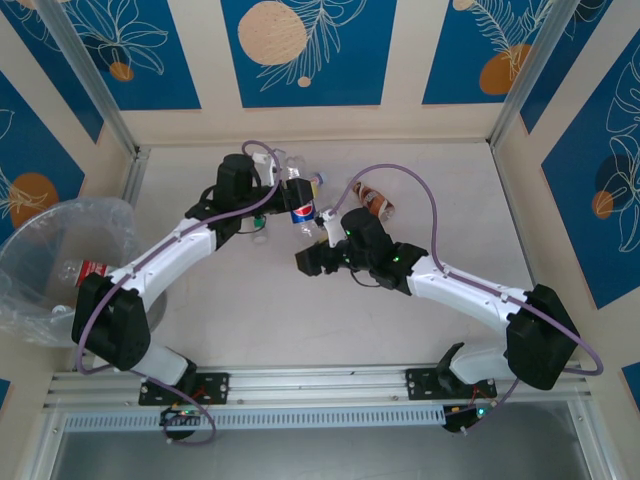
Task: Put the plastic bottles in the bin
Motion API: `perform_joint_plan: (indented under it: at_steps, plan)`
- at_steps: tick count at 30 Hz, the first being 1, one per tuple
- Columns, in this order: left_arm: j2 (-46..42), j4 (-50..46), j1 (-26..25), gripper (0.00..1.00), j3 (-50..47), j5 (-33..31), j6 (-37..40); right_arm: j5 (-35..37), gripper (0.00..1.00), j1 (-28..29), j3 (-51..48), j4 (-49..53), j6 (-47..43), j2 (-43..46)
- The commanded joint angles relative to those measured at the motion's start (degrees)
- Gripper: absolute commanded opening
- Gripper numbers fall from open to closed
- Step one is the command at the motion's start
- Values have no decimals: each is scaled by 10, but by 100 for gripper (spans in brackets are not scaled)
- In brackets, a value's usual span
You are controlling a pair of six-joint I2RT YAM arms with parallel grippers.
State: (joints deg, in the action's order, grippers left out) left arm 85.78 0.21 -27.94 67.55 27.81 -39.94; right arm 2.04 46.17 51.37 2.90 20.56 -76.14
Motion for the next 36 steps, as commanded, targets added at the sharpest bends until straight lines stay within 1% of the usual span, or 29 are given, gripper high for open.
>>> perform_joint_plan:
  at_steps: [1, 5, 6, 10, 12, 16, 18, 21, 22, 25, 28, 33, 36]
  plan:
    - [10, -33, -6, 57, 32, -16, 7, 11, 84, 3, 8, 23, -29, 29]
    - [17, -38, -5, 57, 35, -28, 3, -1, 93, -2, 13, 63, -50, 49]
    - [18, -38, -5, 57, 35, -32, 3, -5, 99, -3, 13, 75, -55, 53]
    - [15, -51, -4, 57, 37, -53, 5, -6, 99, -7, 16, 113, -67, 60]
    - [13, -74, 0, 57, 46, -66, 11, -1, 99, -10, 15, 125, -71, 60]
    - [-1, -92, 11, 57, 52, -81, 20, 16, 99, -14, 9, 127, -68, 62]
    - [-12, -121, 18, 57, 63, -106, 34, 39, 100, -17, 7, 118, -57, 62]
    - [-30, -202, 34, 57, 93, -169, 61, 94, 99, -29, 5, 111, -19, 58]
    - [-38, -216, 41, 56, 97, -179, 65, 105, 100, -34, 3, 107, -5, 58]
    - [-65, -236, 71, 56, 93, -186, 70, 112, 100, -51, -9, 88, 42, 58]
    - [-89, -260, 94, 56, 86, -202, 72, 135, 99, -69, -15, 90, 92, 54]
    - [-135, -288, 123, 57, 70, -220, 85, 198, 100, -106, -5, 146, 187, 36]
    - [-158, -316, 138, 59, 78, -233, 101, 190, 99, -133, 1, 167, 217, 25]
